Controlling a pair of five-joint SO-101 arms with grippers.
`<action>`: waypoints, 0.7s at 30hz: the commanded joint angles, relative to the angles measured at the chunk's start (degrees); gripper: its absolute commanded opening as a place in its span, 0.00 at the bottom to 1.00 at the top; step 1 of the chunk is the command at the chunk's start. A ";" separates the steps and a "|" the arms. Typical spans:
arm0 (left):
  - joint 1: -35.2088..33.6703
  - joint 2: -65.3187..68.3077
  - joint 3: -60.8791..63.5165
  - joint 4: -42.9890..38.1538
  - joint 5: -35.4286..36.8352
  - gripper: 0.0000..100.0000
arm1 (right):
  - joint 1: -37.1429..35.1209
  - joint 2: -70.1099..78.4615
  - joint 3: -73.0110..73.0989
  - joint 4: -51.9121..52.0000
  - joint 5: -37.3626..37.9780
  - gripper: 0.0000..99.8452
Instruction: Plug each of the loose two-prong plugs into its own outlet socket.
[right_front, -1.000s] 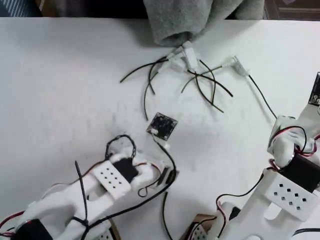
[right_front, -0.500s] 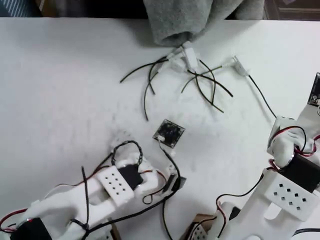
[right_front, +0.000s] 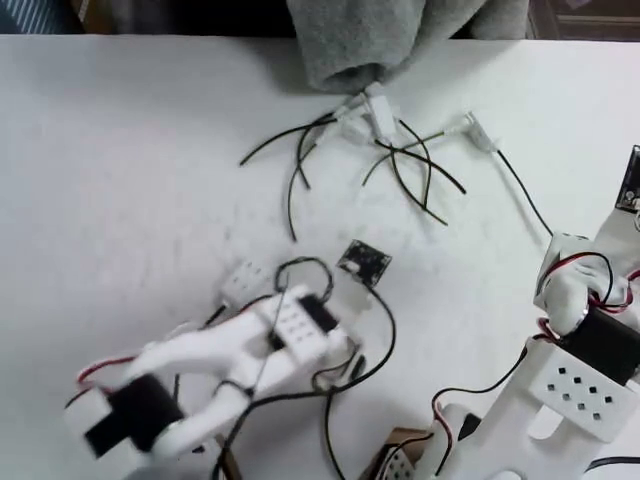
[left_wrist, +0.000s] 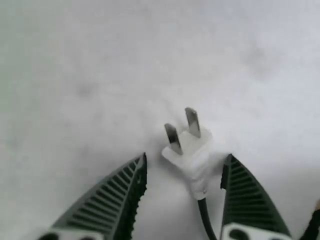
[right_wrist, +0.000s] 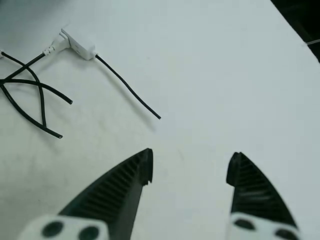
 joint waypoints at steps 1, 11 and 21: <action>-0.31 6.99 -8.44 4.84 0.44 0.24 | -0.40 0.04 -2.02 0.31 0.44 0.24; -0.31 9.36 -10.99 5.71 0.35 0.24 | -0.48 -0.13 -2.02 0.31 0.44 0.24; 0.13 7.43 -10.11 1.58 -1.76 0.08 | -0.48 -0.04 -1.93 0.40 0.44 0.24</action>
